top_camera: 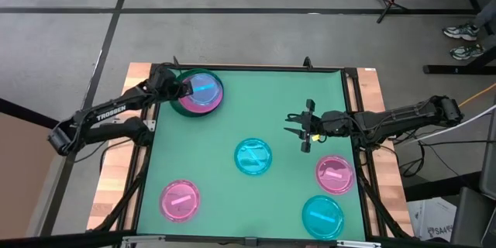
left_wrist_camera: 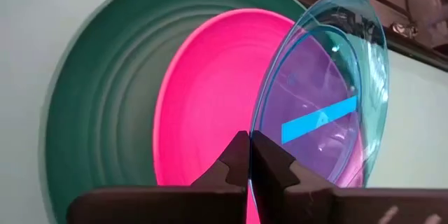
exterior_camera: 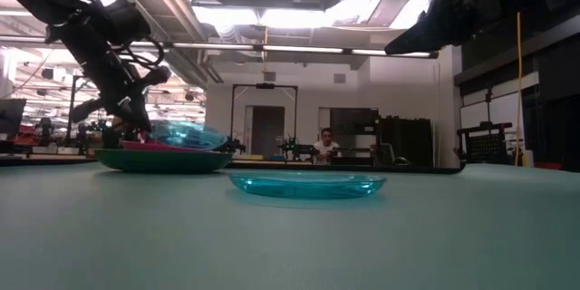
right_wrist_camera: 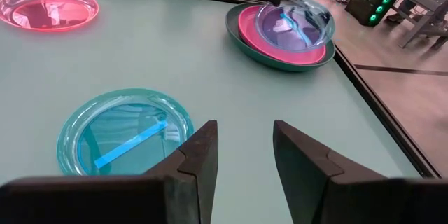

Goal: Stack plastic plates
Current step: Stack the top left blue plate on top of the pink plate, then stack the right light pink plate on top of the blue plate

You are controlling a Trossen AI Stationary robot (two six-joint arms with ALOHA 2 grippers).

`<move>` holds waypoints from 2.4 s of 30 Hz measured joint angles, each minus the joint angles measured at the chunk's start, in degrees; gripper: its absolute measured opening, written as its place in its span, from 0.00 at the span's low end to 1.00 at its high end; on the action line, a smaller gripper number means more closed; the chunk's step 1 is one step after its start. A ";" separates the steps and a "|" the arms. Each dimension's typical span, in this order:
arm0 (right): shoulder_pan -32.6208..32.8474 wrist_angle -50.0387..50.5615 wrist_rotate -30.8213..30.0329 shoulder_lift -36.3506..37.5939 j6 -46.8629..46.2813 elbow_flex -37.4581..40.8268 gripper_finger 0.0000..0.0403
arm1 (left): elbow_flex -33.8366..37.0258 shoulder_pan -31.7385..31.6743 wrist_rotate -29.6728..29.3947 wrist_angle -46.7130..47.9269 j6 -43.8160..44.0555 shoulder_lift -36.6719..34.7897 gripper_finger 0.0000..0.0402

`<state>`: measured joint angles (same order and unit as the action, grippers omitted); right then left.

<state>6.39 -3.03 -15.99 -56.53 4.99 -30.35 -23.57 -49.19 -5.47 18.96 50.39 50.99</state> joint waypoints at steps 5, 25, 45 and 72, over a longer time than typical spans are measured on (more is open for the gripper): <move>0.00 0.02 0.00 0.00 0.01 0.00 0.32 | 0.00 -0.05 0.02 0.36 0.00 0.73 0.00; 0.00 0.13 -0.02 -0.02 0.02 0.00 0.32 | -0.02 -0.05 -3.00 2.84 0.02 3.14 0.00; 0.00 0.13 0.03 -0.02 -0.04 0.00 0.32 | -0.02 -0.05 -3.02 2.86 0.06 3.14 0.14; 1.84 0.17 18.02 -0.02 2.41 0.00 0.32 | -0.04 16.85 -3.16 -2.41 -3.17 -10.05 0.14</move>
<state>8.23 -2.85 2.03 -56.55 7.41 -30.35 -23.62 -32.33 -8.63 16.55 47.22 40.95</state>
